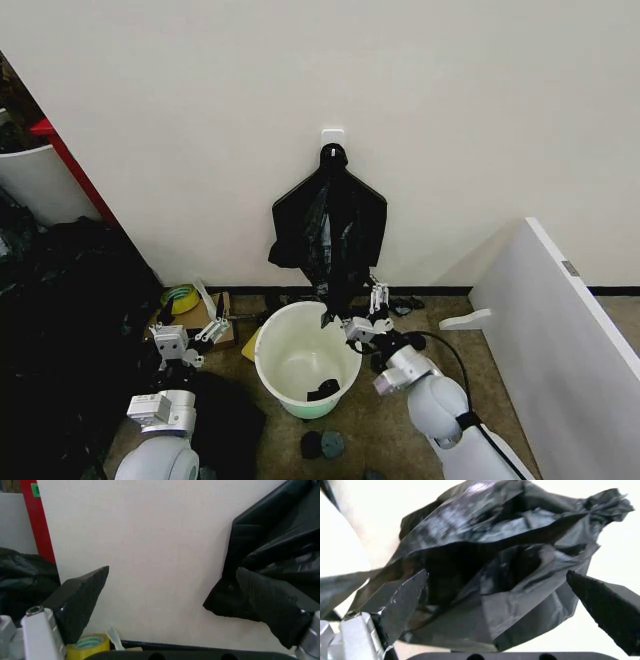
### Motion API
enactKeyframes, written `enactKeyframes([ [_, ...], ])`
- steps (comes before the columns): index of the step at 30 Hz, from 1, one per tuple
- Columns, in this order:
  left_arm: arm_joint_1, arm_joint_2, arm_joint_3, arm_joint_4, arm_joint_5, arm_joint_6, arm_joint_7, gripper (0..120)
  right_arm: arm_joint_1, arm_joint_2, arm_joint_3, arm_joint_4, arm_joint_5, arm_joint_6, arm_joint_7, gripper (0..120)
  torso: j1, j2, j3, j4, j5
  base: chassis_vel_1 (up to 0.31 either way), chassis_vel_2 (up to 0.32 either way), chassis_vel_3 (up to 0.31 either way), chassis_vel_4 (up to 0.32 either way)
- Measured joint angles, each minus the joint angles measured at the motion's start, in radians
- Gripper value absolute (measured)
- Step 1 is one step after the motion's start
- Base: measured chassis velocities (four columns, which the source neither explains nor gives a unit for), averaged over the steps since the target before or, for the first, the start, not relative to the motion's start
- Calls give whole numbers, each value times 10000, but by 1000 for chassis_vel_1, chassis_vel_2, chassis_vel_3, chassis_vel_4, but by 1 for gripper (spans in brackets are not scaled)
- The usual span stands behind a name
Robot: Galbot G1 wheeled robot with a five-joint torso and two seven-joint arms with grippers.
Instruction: Place the garbage bag over the trash bin.
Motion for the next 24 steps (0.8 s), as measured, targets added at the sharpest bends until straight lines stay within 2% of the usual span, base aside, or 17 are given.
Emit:
enactKeyframes([
  [3, 28, 8, -10, -28, 4, 1, -12, 100, -16, 145, -4, -60, -414, -217, -36, 94, 0, 0, 0, 0, -1, 0, 0, 0, 0],
  [8, 123, 43, -24, -174, 8, 2, -23, 100, -119, 494, 136, -64, -1275, -1017, -117, 75, 0, 0, 0, 0, 0, 0, 0, 0, 0],
  [10, 153, 51, -27, -226, 10, 2, -28, 100, -184, 554, 170, -9, -1375, -1288, -77, 67, 0, 0, 0, 0, 0, 0, 0, 0, 0],
  [11, 153, 51, -27, -226, 10, 2, -28, 100, -184, 554, 170, -9, -1375, -1288, -77, 67, 0, 0, 0, 0, 0, 0, 0, 0, 0],
  [16, 214, 60, -30, -340, 17, 2, -41, 100, -524, 537, 277, 273, -1512, -1835, 38, 45, 0, 0, -1, 0, 0, 0, 0, 0, 0],
  [17, 214, 60, -30, -340, 17, 2, -41, 100, -524, 537, 277, 273, -1512, -1835, 38, 45, 0, 0, -1, 0, 0, 0, 0, 0, 0],
  [24, 239, -5, 23, -372, 99, -4, -45, 100, -784, 425, 519, 448, -1297, -1994, 163, 14, 0, 0, -1, 0, 0, 0, 0, 0, 0],
])
